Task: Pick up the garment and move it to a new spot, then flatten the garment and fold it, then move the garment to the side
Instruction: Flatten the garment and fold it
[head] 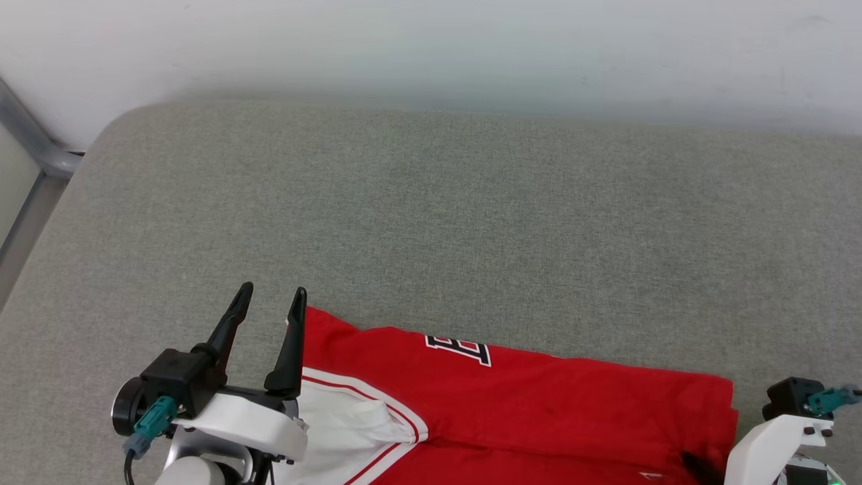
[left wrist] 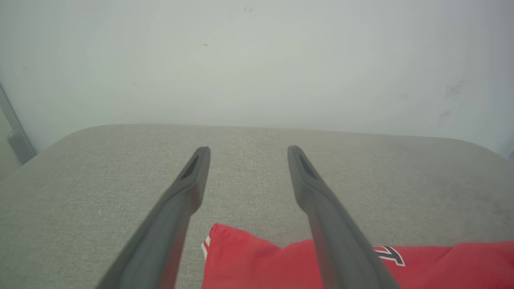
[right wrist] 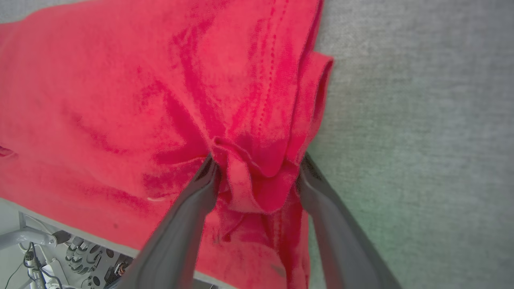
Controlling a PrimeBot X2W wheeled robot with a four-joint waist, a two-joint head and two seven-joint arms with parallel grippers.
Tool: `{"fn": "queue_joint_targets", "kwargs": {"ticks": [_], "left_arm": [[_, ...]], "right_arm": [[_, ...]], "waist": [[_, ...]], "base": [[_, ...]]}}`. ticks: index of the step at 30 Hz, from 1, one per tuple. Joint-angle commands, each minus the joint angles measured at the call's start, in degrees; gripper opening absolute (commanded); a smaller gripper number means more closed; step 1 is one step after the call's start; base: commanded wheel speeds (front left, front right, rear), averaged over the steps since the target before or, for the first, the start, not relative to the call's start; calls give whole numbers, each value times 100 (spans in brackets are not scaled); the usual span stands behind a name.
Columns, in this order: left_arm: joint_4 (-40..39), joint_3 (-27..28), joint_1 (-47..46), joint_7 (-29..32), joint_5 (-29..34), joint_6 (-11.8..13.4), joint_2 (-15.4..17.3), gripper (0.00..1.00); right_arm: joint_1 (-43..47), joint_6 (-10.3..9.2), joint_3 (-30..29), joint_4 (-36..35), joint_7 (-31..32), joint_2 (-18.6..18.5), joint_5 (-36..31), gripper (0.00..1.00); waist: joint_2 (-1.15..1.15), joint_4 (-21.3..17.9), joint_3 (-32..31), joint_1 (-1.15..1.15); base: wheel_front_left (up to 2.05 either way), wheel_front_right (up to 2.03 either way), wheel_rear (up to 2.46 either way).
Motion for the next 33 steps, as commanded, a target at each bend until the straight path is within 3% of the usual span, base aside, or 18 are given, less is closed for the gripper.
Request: {"fn": "queue_joint_targets", "kwargs": {"ticks": [1, 13, 25, 29, 33], "left_arm": [[56, 45, 68, -11, 70, -38, -22, 100], [347, 196, 265, -12, 310, -134, -118, 100], [435, 153, 435, -12, 412, -136, -131, 100], [486, 139, 476, -12, 382, -116, -149, 100], [533, 92, 480, 13, 366, -112, -169, 100]], "right_arm": [[96, 4, 194, 209, 136, 191, 79, 0], [-332, 0, -113, -270, -78, -190, 185, 0], [-83, 0, -1472, -568, 254, -368, -115, 0], [-120, 0, -1660, -632, 452, -161, 162, 0], [-260, 0, -1781, -669, 890, 210, 922, 0]], "waist": [[0, -7, -22, 0], [0, -136, -408, 0], [0, -248, -593, 0], [0, -269, -683, 0], [0, -253, -774, 0]], "base": [[0, 0, 0], [0, 0, 0], [0, 0, 0], [0, 0, 0], [0, 0, 0]]}}
